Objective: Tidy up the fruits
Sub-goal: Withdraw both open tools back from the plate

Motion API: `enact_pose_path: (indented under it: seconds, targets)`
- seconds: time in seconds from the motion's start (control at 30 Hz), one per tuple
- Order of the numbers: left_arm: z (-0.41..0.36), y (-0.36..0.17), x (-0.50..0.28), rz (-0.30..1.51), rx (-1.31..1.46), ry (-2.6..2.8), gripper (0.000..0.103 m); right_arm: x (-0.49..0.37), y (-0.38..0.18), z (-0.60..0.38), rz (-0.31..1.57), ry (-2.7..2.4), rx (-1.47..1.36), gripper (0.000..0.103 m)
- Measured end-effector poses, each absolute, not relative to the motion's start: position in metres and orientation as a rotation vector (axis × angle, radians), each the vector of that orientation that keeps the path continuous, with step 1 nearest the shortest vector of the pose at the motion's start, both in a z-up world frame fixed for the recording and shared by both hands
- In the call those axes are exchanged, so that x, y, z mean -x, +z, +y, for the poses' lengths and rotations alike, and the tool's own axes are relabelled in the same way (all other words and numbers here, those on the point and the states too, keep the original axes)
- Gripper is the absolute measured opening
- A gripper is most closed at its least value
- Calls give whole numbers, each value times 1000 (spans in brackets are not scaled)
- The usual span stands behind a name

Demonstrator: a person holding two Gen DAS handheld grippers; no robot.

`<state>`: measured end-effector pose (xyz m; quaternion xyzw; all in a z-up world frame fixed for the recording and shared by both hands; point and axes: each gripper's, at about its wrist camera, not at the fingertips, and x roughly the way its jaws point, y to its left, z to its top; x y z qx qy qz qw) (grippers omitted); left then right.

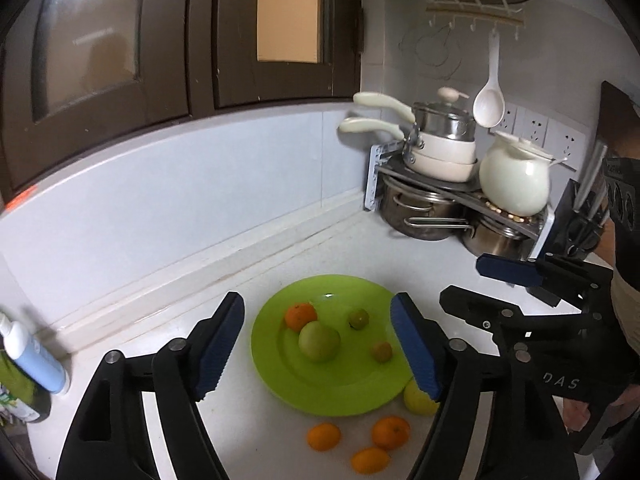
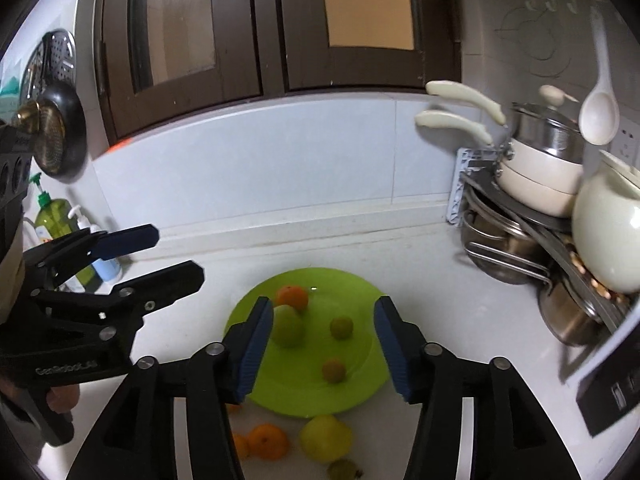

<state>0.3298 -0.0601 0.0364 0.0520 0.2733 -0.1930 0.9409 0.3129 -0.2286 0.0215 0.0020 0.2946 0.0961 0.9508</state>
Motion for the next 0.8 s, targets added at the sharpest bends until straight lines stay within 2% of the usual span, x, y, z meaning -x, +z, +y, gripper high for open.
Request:
enact_pose_path:
  seconds: [0.33, 0.8]
  targets:
    - [-44, 41, -272, 486, -132, -353, 91, -255, 29, -220, 531, 116, -11, 71]
    - [-23, 22, -230, 494, -169, -415, 94, -201, 21, -197, 520, 48, 34, 71]
